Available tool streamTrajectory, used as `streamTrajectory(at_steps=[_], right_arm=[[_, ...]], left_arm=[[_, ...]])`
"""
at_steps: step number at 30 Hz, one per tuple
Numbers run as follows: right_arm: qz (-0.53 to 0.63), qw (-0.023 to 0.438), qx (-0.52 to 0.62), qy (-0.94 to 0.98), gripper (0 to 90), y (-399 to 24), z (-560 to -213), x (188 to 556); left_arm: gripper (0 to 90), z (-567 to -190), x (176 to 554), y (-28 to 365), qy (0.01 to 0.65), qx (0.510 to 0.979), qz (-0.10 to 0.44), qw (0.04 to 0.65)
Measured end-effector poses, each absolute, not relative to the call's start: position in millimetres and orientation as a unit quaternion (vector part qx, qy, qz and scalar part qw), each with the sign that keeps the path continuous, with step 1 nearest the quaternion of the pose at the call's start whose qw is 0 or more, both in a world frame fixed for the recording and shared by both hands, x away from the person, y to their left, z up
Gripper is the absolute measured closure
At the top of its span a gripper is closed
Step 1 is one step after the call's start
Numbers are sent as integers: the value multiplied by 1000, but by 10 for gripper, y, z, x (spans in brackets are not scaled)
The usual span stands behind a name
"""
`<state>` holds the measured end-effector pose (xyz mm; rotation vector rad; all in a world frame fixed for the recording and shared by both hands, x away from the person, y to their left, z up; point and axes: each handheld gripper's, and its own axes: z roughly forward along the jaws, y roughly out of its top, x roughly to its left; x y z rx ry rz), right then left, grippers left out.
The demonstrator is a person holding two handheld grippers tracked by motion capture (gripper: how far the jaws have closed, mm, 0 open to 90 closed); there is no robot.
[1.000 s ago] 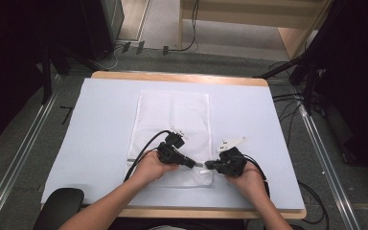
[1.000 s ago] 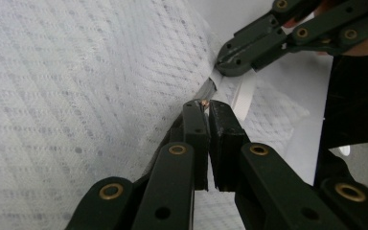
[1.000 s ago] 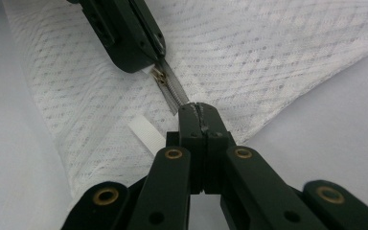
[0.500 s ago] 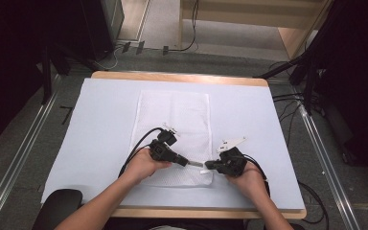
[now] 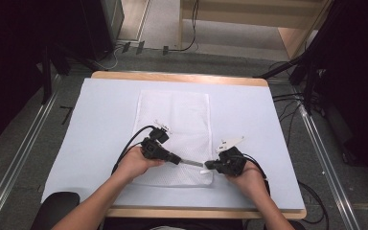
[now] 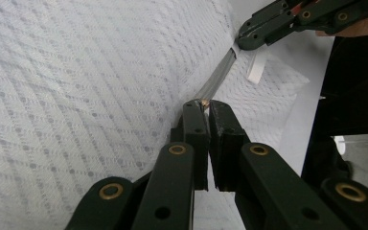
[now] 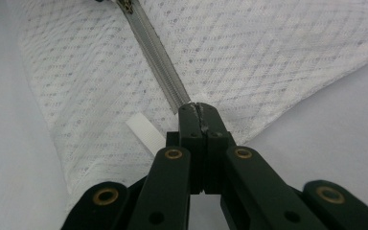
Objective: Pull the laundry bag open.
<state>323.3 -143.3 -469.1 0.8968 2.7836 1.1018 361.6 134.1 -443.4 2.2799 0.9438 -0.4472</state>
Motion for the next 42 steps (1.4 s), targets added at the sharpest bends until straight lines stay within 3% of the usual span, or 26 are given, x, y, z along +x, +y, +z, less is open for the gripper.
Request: streamTrajectory(at_steps=[42], right_arm=[[352,4,279,894,900,-1436,-4689,3254]], left_arm=[[882,-4349,3548,2019,391,854,-158,304]])
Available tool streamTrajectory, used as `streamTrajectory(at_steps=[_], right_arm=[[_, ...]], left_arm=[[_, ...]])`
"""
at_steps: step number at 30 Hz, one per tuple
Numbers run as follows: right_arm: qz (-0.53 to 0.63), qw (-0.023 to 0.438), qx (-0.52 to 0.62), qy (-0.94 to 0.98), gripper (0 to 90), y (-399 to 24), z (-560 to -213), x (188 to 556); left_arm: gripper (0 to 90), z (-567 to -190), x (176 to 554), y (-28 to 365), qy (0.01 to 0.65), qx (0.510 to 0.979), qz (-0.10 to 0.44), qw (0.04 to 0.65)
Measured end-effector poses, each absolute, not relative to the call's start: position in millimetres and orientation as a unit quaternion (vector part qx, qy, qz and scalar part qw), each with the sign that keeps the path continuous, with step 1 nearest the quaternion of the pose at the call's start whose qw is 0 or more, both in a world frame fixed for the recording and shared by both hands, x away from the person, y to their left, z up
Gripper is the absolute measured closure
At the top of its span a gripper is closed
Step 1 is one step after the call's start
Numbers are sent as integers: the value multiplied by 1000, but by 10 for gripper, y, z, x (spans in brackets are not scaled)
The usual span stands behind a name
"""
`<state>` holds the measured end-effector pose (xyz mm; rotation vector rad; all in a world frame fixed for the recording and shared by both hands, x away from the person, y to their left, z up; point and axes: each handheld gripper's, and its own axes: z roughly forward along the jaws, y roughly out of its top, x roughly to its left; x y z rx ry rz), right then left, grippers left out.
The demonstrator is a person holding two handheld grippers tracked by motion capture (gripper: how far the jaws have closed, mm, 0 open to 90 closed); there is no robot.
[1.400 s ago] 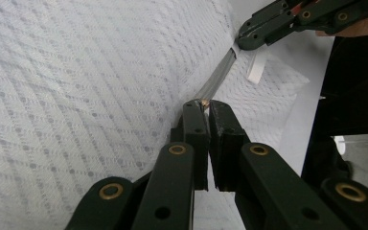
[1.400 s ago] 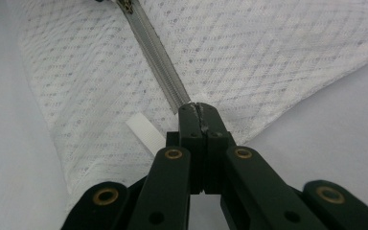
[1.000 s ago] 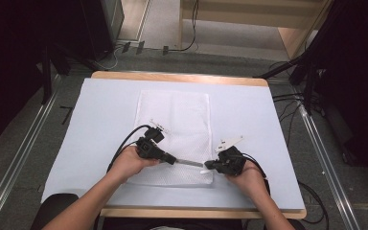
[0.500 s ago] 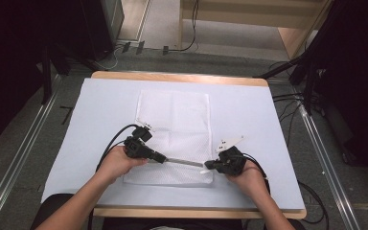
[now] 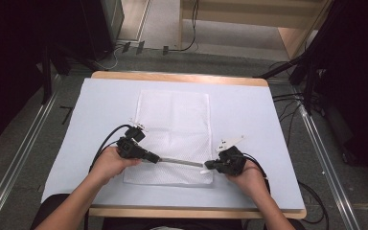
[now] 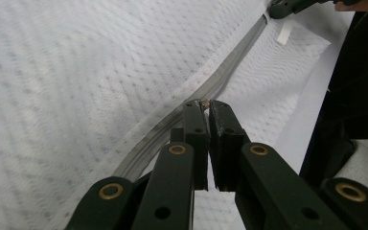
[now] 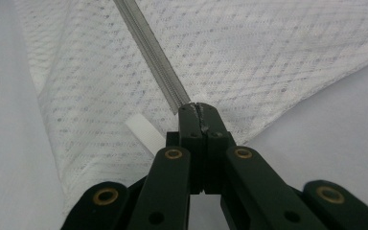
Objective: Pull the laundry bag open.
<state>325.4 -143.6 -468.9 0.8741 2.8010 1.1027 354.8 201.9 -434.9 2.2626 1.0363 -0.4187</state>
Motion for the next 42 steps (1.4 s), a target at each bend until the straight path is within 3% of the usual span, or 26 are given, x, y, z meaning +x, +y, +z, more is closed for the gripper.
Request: streamTrajectory(at_steps=[42], right_arm=[[348,-13,277,896,900,-1438,-4683,3298]], left_arm=[[880,-4350,3479,2785,450,831,-143,294]])
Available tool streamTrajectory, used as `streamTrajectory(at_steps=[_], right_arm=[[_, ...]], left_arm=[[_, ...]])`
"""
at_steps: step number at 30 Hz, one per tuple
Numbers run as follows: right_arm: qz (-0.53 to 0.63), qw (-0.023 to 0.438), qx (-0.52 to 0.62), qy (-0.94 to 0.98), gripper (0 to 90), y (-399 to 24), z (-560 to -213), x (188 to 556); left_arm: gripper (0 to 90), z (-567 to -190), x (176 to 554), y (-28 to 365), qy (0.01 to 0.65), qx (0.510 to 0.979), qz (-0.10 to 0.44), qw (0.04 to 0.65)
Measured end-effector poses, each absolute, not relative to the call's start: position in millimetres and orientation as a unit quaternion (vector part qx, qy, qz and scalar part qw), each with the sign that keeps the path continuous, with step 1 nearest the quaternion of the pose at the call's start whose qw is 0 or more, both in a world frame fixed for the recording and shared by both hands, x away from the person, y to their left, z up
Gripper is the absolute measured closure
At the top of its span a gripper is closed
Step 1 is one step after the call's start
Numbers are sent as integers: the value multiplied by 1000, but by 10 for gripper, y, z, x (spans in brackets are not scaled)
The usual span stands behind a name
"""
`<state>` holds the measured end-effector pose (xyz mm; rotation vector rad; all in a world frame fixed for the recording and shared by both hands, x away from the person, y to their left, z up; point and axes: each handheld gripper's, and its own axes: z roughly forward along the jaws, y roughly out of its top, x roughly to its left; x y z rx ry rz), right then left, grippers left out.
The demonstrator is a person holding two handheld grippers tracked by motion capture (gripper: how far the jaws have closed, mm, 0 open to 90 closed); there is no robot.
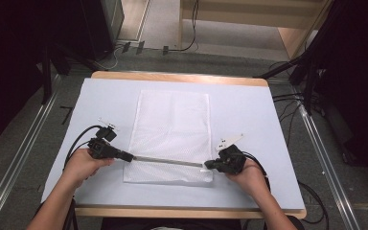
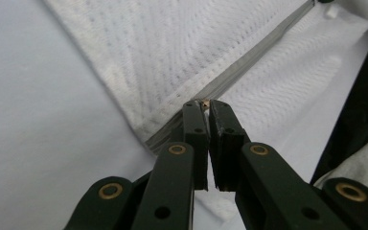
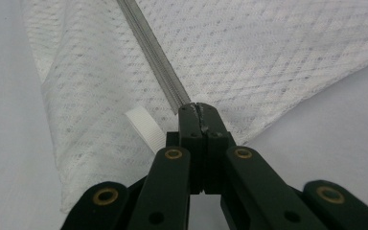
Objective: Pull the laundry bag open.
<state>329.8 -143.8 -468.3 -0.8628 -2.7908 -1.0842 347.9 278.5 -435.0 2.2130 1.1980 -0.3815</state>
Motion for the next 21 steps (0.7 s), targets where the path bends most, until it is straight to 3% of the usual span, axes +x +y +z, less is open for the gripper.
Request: streamTrajectory(at_steps=[21], right_arm=[[-352,27,-278,-893,900,-1436,-4694,3334]], left_arm=[[879,-4367,3408,3093,485,812,-127,299]])
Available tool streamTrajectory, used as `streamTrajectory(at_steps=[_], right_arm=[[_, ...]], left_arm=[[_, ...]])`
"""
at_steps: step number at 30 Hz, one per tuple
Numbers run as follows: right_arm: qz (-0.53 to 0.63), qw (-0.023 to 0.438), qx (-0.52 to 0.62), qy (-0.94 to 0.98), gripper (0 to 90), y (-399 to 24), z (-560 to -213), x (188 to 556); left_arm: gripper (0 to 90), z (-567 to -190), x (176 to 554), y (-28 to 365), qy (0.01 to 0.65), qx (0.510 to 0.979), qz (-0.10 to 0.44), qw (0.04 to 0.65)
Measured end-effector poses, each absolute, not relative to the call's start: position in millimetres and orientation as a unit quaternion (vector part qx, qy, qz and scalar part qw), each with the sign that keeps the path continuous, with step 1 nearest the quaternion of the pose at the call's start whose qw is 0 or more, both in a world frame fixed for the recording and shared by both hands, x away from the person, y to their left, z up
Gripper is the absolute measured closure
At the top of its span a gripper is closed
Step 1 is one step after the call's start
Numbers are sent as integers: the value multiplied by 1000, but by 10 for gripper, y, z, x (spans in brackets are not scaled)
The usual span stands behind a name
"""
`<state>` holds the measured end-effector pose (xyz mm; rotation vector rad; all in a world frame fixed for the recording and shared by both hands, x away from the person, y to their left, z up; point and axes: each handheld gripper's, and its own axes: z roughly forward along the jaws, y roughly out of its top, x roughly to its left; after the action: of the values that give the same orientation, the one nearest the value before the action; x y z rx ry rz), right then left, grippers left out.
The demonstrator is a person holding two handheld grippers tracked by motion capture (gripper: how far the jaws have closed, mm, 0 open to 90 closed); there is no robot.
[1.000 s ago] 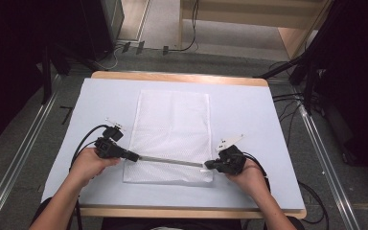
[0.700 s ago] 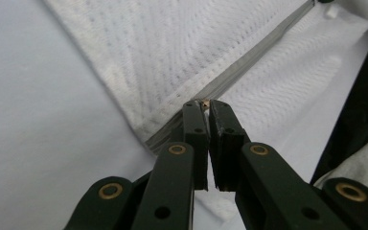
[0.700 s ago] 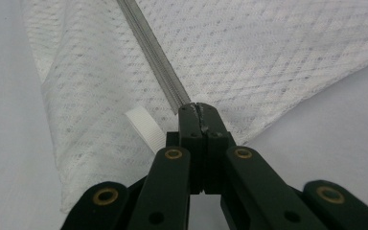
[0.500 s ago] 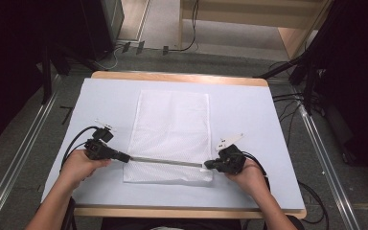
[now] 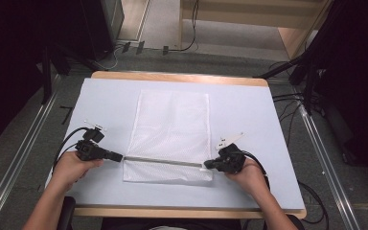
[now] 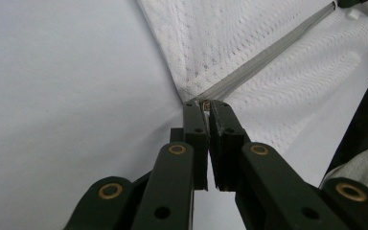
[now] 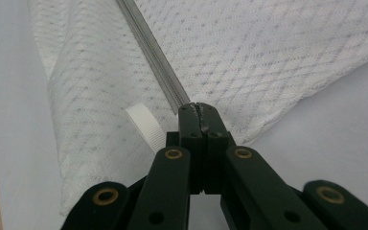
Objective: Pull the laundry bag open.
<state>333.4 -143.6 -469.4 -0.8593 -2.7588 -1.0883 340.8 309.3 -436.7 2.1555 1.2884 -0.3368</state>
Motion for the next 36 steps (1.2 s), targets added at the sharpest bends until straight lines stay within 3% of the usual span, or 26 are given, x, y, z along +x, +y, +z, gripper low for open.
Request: streamTrajectory(at_steps=[8,9,11,18,26,36], right_arm=[[-357,24,-271,-893,900,-1446,-4700,3332],[-363,45,-270,-891,787,-1451,-4692,3338],[-365,50,-268,-890,755,-1445,-4685,3338],[-421,0,-252,-871,594,-1515,-4534,3313],[-429,-21,-309,-848,507,-1663,-4555,3401],[-433,-33,-371,-821,479,-1866,-4596,3492]], left_arm=[[832,-4386,3409,3076,474,819,-113,302],[657,-4392,3409,3079,471,821,-104,306],[614,-4399,3412,3080,467,821,-98,312],[459,-4340,3407,3088,447,824,-47,344],[408,-4304,3419,3192,470,809,3,353],[369,-4309,3440,3276,481,804,29,347]])
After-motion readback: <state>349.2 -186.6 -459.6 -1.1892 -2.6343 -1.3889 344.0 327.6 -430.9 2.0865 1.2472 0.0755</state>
